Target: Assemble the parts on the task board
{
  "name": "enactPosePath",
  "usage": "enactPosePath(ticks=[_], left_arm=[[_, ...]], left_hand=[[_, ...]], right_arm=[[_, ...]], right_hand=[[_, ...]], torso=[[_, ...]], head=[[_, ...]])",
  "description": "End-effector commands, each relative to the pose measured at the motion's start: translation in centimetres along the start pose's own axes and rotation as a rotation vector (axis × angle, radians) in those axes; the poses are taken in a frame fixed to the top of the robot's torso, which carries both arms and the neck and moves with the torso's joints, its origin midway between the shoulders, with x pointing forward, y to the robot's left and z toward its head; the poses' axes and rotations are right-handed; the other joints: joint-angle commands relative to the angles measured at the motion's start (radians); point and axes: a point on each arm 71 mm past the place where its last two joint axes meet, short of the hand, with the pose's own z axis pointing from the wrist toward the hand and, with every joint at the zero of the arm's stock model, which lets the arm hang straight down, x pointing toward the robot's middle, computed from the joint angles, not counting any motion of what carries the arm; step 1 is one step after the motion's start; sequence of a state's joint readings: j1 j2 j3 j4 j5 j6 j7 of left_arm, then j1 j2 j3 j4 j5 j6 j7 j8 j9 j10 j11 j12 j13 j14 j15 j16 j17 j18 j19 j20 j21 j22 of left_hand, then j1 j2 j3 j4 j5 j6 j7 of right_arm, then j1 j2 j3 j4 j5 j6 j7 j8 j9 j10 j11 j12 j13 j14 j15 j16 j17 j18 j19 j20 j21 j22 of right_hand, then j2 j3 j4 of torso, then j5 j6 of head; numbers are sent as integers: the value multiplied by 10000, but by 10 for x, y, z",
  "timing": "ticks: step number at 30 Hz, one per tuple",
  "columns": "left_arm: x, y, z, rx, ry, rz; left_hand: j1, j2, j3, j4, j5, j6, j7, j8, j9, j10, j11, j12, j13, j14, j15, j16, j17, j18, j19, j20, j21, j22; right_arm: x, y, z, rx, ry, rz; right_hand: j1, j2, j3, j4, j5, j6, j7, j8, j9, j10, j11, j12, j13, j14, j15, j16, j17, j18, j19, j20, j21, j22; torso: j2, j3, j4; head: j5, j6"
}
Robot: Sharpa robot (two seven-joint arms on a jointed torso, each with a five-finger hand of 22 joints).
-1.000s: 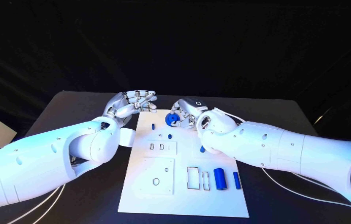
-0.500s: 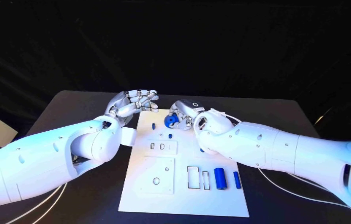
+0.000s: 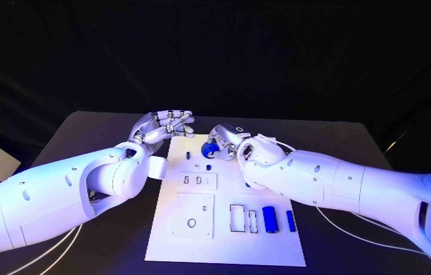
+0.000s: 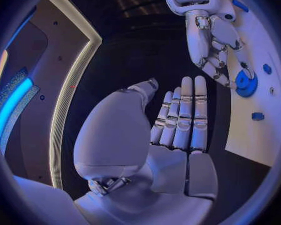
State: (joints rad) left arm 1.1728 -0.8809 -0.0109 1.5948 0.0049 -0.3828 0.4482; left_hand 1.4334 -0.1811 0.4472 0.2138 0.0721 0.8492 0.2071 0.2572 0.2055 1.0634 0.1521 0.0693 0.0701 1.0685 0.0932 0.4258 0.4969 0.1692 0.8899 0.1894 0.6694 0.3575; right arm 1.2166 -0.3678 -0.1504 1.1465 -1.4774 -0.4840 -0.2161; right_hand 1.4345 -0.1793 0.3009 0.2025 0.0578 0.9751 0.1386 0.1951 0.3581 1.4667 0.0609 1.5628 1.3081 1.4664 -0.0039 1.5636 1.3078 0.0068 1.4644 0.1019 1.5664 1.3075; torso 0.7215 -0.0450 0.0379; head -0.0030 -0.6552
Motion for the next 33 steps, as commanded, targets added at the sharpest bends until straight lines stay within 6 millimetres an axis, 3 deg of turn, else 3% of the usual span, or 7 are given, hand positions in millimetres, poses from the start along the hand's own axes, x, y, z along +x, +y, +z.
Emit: enactPosePath(ticks=[1,6,9,11,14,21,33], left_arm=[[3,-1,1,71,181,-83],[2,-1,1,66,169,-77],[2,-1,1,62,164,-74],[2,-1,1,60,159,-72],[2,-1,0,55,149,-67],[1,-1,0,50,130,-58],[-1,-1,0,44,72,-31]], left_hand=[[-94,17,55,10,-38,52,17,-57,9,-74,29,-47,-16,-85,-3,66,13,96,-81,-1,43,14],[-97,14,56,8,-39,47,19,-61,8,-81,31,-49,-17,-90,-1,65,16,96,-89,1,49,18],[-100,12,57,6,-39,43,21,-64,8,-87,33,-51,-18,-94,0,65,18,96,-95,2,54,21],[-105,10,59,3,-39,38,25,-68,7,-98,36,-54,-20,-101,3,64,22,95,-106,4,61,26],[-105,10,59,3,-39,38,25,-68,7,-98,36,-54,-20,-101,3,64,22,95,-106,4,61,26],[-110,5,64,-6,-40,27,31,-77,6,-118,43,-58,-22,-116,8,61,29,94,-128,7,73,36],[-111,5,71,-15,-38,19,39,-84,6,-134,49,-60,-24,-127,13,58,35,93,-146,10,85,44]], right_arm=[[4,-1,-1,85,255,-120],[5,-2,-1,129,333,17],[6,-3,-1,176,474,115],[6,-4,-1,205,583,182],[7,-5,-2,235,744,292],[8,-8,-4,305,881,382],[-1,-20,-11,371,0,589]], right_hand=[[-165,-16,78,12,21,-79,59,-58,-34,886,13,-129,2446,997,-50,-1,2430,-68,1064,-35,44,2633],[-585,-228,-143,146,17,-905,311,-629,-233,614,239,-485,2155,986,153,-18,2384,-68,1064,129,44,2633],[-1078,-206,-753,633,41,-1065,390,-802,-293,533,325,-589,2073,979,242,-27,2359,-68,1064,229,44,2633],[-1476,-85,-1133,891,44,-973,386,-811,-289,552,327,-565,2094,984,248,-18,2382,-68,1064,254,44,2633],[-1898,155,-1265,894,39,-830,354,-777,-271,594,299,-511,2139,991,231,-8,2410,-68,1064,244,44,2633],[-2077,432,-1176,865,29,-545,264,-663,-223,640,225,-455,2187,993,171,-5,2416,-68,1064,199,44,2633],[-2029,569,-1044,762,28,-434,210,-628,-210,693,169,-390,2242,993,120,-6,2414,-68,1064,149,44,2633]], torso=[[-2,2,2],[3,7,2],[0,6,5],[-5,6,7],[-5,12,5],[-5,12,4],[-8,17,2]], head=[[-13,18],[-10,26],[-12,24],[-11,20],[-2,6],[-9,-6],[13,-4]])
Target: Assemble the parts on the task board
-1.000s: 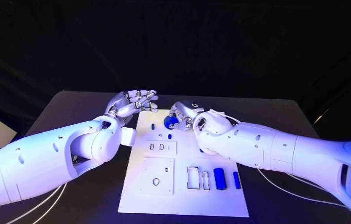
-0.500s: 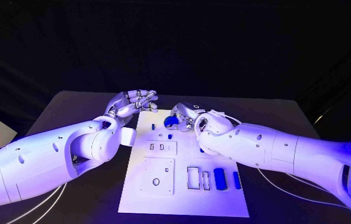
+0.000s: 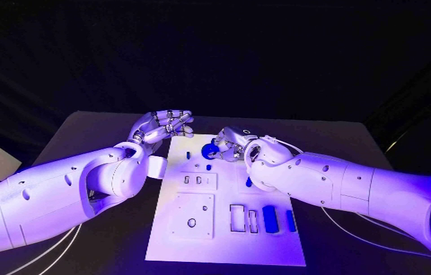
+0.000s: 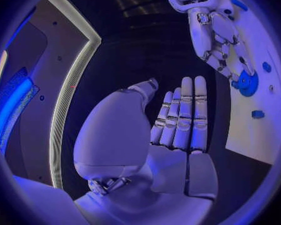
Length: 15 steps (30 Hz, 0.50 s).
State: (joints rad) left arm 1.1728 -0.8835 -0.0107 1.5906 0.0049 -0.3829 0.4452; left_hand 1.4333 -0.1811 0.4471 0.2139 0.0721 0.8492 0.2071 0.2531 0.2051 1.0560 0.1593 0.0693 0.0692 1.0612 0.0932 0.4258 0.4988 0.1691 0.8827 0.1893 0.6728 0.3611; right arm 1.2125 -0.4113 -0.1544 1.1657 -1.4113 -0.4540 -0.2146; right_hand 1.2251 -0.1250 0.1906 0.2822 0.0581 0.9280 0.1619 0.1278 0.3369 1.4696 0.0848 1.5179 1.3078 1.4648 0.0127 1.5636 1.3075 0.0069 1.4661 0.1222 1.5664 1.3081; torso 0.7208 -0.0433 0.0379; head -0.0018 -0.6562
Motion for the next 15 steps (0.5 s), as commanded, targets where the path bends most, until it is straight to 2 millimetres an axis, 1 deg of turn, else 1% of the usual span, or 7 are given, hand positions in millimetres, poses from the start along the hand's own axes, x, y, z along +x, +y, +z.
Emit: enactPosePath(ticks=[1,6,9,10,12,13,15], left_arm=[[1,-1,0,73,127,-56],[-1,-1,0,75,82,-35],[-2,-1,1,78,66,-27],[-2,-1,1,78,61,-24],[-3,-1,1,81,42,-16],[-4,-1,1,83,26,-8],[-5,0,1,85,10,-1]], left_hand=[[-111,5,71,-15,-38,19,39,-43,9,-60,-24,-61,-15,-55,13,59,16,94,-74,11,51,8],[-111,4,75,-21,-38,15,42,-47,9,-68,-21,-61,-16,-62,16,57,19,93,-85,13,57,13],[-111,4,75,-21,-38,15,42,-47,9,-68,-21,-61,-16,-62,16,57,19,93,-85,13,57,13],[-111,4,75,-21,-38,15,42,-47,9,-68,-21,-61,-16,-62,16,57,19,93,-85,13,57,13],[-111,4,75,-21,-38,15,42,-47,9,-68,-21,-61,-16,-62,16,57,19,93,-85,13,57,13],[-111,4,75,-21,-38,15,42,-47,9,-68,-21,-61,-16,-62,16,57,19,93,-85,13,57,13],[-112,3,78,-26,-38,13,43,-49,9,-74,-19,-60,-16,-68,18,57,23,93,-95,15,64,17]], right_arm=[[-4,-2,-3,-202,-582,181],[-13,-10,-15,-459,-1144,568],[-21,-20,-25,-627,-1283,1211],[-24,-23,-28,-651,-1267,1446],[-31,-34,-35,-600,-1139,2104],[-36,-44,-41,-499,-937,2631],[-42,-55,-47,-373,-714,3181]], right_hand=[[97,15,74,-60,24,33,-24,39,0,663,-72,58,2245,1010,-50,-4,2422,-69,1046,-58,44,2627],[238,-34,140,-165,24,36,-26,26,-5,667,-77,61,2248,1007,-59,-9,2407,-69,1046,-72,44,2627],[309,-51,177,-216,25,48,-29,25,-5,673,-81,68,2255,1006,-61,-10,2405,-69,1046,-77,44,2627],[402,-56,227,-280,24,55,-29,20,-7,663,-81,54,2244,998,-66,-22,2373,-69,1046,-81,44,2627],[544,-75,306,-385,23,50,-23,3,-15,652,-78,37,2232,991,-68,-34,2341,-69,1046,-85,44,2627],[781,-147,400,-563,19,19,-2,-33,-30,603,-62,-28,2183,988,-60,-38,2335,-69,1046,-82,44,2627],[841,-176,422,-613,19,9,3,-44,-35,593,-57,-41,2174,986,-54,-40,2328,-69,1046,-80,44,2627]], torso=[[-5,-1,1],[-27,-1,-34],[-51,-2,-48],[-68,3,-66],[-89,13,-92],[-117,24,-123],[-130,30,-143]], head=[[6,5],[-2,28],[-31,70],[-27,69],[-22,71],[4,57],[10,61]])
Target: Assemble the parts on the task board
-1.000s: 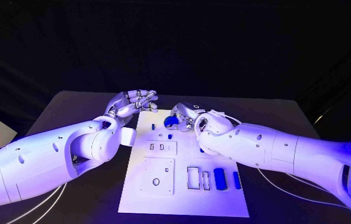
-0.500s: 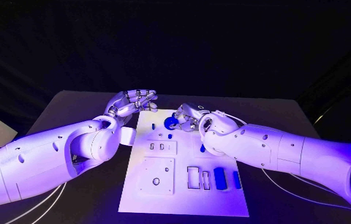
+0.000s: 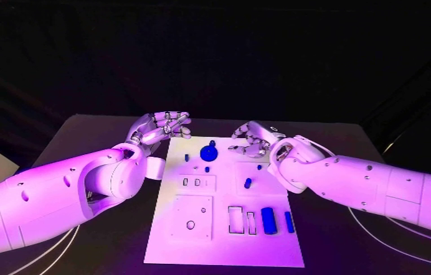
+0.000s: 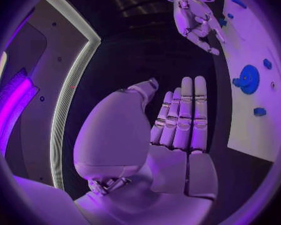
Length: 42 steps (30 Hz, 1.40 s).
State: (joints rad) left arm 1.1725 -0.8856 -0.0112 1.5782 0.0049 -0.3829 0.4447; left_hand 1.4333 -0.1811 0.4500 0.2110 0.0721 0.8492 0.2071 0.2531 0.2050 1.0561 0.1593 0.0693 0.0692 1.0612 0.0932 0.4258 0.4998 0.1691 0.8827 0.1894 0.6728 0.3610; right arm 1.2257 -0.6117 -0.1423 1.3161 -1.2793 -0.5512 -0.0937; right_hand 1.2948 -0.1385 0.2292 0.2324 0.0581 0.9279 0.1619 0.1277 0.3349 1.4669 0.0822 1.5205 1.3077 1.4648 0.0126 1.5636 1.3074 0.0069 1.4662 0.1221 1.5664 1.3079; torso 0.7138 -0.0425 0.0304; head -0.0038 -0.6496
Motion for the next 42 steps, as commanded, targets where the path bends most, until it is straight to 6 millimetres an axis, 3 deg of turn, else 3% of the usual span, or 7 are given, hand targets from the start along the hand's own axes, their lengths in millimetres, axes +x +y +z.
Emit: enactPosePath(ticks=[1,5,8,20,21,26,42], left_arm=[[1,-1,1,98,133,-60],[-1,-1,1,102,111,-49],[-1,0,1,100,103,-45],[-2,1,1,88,102,-43],[-2,1,1,85,99,-41],[-3,2,1,72,67,-23],[-5,2,0,54,28,-2]], left_hand=[[-112,3,50,3,-38,13,43,-49,10,-74,-19,-60,-16,-68,18,56,12,92,-95,14,64,19],[-113,2,50,2,-38,13,43,-49,10,-74,-19,-60,-15,-68,18,56,13,92,-96,15,64,19],[-124,0,55,-6,-40,30,36,-43,16,-46,-25,-39,-7,-72,18,62,26,92,-122,19,83,32],[-191,-15,138,-57,-38,82,-4,-40,43,320,-95,113,63,-81,-24,120,129,112,-257,22,252,141],[-191,-15,138,-57,-38,82,-4,-40,43,320,-95,113,63,-81,-24,120,129,112,-257,22,252,141],[-196,-17,143,-59,-38,84,-7,-40,45,338,-97,119,66,-80,-27,124,135,112,-263,22,262,147],[-197,-21,155,-67,-38,90,-14,-39,48,351,-101,120,67,-76,-32,133,146,114,-273,21,280,159]], right_arm=[[-14,-14,-9,-120,391,2154],[-31,-42,-25,117,782,2907],[-40,-60,-35,271,958,3005],[-45,-107,-55,863,959,1774],[-45,-110,-56,924,945,1709],[-42,-116,-58,1093,935,1585],[-27,-118,-54,1404,955,1540]], right_hand=[[262,-85,79,-204,19,-9,14,-63,-24,593,-21,-102,2149,987,-46,-40,2333,-69,1046,-74,44,2629],[830,-331,246,-632,18,-82,58,-140,-61,469,17,-261,2031,987,-19,-38,2345,-69,1046,-46,44,2629],[1200,-519,311,-893,18,-45,64,-142,-68,384,26,-373,1949,994,-26,-27,2378,-69,1046,-45,44,2629],[1423,-610,344,-1041,20,-39,60,-152,-77,399,19,-353,1967,1022,-25,15,2489,-69,1046,-47,44,2629],[1423,-610,344,-1041,20,-39,60,-152,-77,399,19,-353,1967,1022,-25,15,2489,-69,1046,-47,44,2629],[1424,-613,343,-1041,19,-37,60,-152,-78,399,17,-353,1967,1024,-22,18,2497,-69,1046,-47,44,2629],[1420,-389,521,-994,24,135,45,-88,-65,488,5,-247,2047,1030,-36,26,2518,-69,1046,-53,44,2629]], torso=[[-80,29,-93],[-113,58,-137],[-116,104,-173],[-118,246,-276],[-118,234,-265],[-109,268,-252],[-105,243,-246]], head=[[36,-1],[0,-6],[-37,-6],[-22,-51],[-24,-57],[-27,-55],[-37,-127]])
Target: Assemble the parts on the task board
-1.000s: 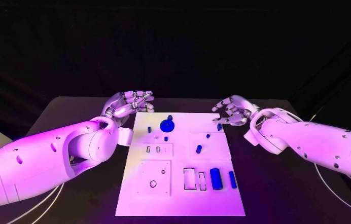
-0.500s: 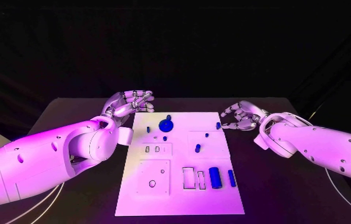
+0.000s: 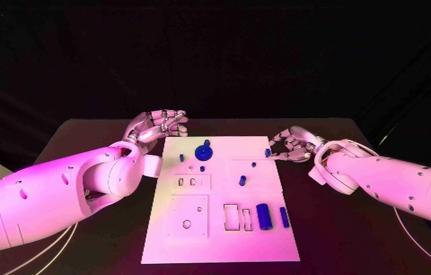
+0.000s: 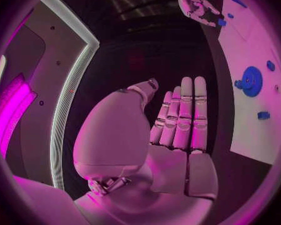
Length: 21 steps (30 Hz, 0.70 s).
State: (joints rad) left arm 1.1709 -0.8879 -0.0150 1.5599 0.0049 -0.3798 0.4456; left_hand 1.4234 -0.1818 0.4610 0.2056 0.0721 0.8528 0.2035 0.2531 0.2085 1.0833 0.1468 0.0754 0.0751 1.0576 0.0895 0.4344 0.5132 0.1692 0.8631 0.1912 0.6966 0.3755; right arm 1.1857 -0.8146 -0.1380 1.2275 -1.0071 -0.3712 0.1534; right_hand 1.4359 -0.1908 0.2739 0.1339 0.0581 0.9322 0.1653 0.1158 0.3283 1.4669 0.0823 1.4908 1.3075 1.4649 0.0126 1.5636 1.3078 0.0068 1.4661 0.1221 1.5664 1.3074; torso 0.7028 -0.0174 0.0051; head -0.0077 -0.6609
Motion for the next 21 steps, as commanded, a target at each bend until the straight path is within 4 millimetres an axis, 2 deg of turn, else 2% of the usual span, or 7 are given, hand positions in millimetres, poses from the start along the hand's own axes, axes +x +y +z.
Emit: enactPosePath(ticks=[1,14,17,21], left_arm=[[2,-1,0,93,180,-85],[2,-1,0,83,181,-79],[1,-1,-1,87,161,-66],[0,-2,-1,83,149,-59]], left_hand=[[-98,-13,45,-13,-38,55,22,-39,13,78,24,59,8,-40,5,47,13,113,-77,2,42,14],[-96,-10,60,-21,-36,62,19,-37,17,61,24,45,3,-39,3,54,23,115,-86,1,60,25],[-97,-9,63,-22,-36,63,19,-37,17,57,25,42,2,-39,3,55,25,115,-88,1,63,27],[-97,-9,63,-22,-36,63,19,-37,17,57,25,42,2,-39,3,55,25,115,-88,1,63,27]], right_arm=[[3,0,1,-15,77,-113],[12,-1,7,196,111,-93],[13,-2,8,263,41,-110],[14,-2,8,309,2,-121]], right_hand=[[9,149,93,-9,24,113,8,39,2,497,2,61,2057,1028,-39,25,2509,-68,1047,-55,44,2634],[-67,432,533,28,27,477,-83,154,-5,563,-79,132,2113,1029,-147,25,2512,-68,1047,-148,44,2634],[-45,488,653,0,27,512,-94,155,-16,578,-93,151,2128,1031,-159,29,2521,-68,1047,-164,44,2634],[-42,504,687,-8,26,526,-97,158,-19,583,-96,157,2132,1031,-162,28,2521,-68,1047,-167,44,2634]], torso=[[4,-7,4],[-6,-2,7],[-4,-7,-8],[-2,-1,-13]], head=[[6,-14],[-2,-87],[6,-103],[-3,-116]])
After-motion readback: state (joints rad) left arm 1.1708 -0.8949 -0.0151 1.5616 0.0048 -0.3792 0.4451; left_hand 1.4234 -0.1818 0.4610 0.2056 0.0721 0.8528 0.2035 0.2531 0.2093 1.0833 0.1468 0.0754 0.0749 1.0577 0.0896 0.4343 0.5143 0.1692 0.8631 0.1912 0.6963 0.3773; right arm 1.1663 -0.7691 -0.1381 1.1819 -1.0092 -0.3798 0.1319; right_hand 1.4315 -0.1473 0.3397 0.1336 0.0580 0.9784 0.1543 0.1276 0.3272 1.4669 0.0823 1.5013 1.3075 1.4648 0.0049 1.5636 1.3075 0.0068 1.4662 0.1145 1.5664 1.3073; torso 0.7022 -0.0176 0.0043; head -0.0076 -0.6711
